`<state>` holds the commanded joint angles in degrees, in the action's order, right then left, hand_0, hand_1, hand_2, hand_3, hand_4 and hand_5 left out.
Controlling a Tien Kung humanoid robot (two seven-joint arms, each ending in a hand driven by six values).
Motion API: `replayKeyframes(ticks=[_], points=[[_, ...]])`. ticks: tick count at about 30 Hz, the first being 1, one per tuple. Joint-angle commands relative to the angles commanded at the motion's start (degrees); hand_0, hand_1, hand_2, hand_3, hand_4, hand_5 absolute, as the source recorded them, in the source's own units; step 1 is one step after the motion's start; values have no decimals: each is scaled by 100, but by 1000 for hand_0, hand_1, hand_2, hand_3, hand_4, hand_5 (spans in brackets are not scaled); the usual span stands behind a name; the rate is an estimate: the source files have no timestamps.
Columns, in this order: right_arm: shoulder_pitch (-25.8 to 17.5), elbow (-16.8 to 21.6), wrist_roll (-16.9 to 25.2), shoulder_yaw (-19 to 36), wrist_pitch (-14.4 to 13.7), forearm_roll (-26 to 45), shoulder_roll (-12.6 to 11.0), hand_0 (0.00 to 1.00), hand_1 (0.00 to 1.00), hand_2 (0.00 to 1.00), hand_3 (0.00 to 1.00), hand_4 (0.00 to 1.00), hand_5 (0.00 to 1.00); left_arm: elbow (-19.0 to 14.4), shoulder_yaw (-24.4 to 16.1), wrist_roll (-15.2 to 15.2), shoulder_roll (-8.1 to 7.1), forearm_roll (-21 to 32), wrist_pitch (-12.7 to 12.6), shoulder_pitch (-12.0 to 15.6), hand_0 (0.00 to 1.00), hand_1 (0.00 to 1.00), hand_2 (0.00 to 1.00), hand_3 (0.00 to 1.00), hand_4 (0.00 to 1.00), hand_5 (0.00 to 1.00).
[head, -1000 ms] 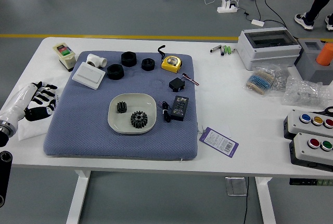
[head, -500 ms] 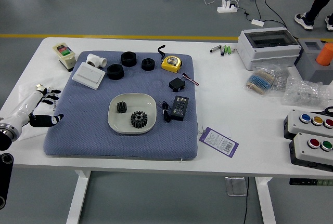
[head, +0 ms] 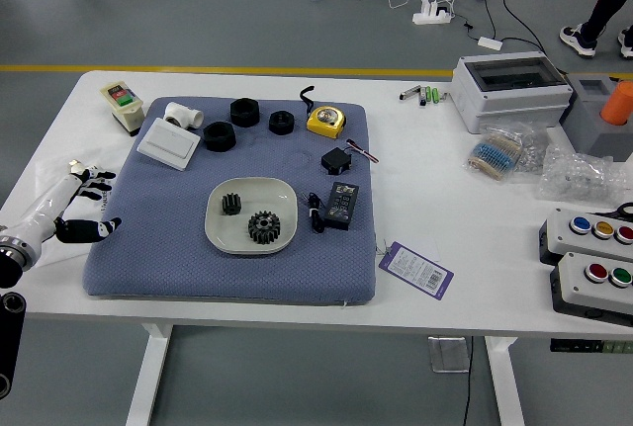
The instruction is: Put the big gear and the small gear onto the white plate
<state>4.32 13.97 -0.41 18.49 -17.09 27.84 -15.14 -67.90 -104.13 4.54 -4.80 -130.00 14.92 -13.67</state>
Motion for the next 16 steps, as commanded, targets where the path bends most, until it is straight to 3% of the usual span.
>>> replayKeyframes(ticks=[4, 5, 10, 11, 16], points=[[5, 1, 4, 11, -2, 0, -2, 704, 714, 746, 573, 801, 680, 43, -29, 104, 15, 226, -310, 5, 808, 749, 792, 859, 794, 40], [6, 1, 4, 12, -3, -1, -2, 704, 714, 746, 573, 801, 680, 47, -28, 113, 17, 314, -358, 7, 890, 765, 803, 861, 997, 270], [10, 2, 4, 11, -5, -8, -5, 704, 714, 746, 573, 801, 680, 50, 12, 109, 39, 1007, -543, 2, 890, 765, 803, 861, 997, 270], [10, 2, 4, 11, -5, -8, -6, 704, 713, 746, 573, 801, 680, 50, 15, 112, 40, 1063, -552, 2, 944, 922, 967, 983, 998, 610], [11, 3, 5, 10, -9, -11, -8, 704, 713, 746, 573, 801, 680, 60, 44, 181, 71, 1761, -641, 23, 944, 922, 967, 983, 998, 610]])
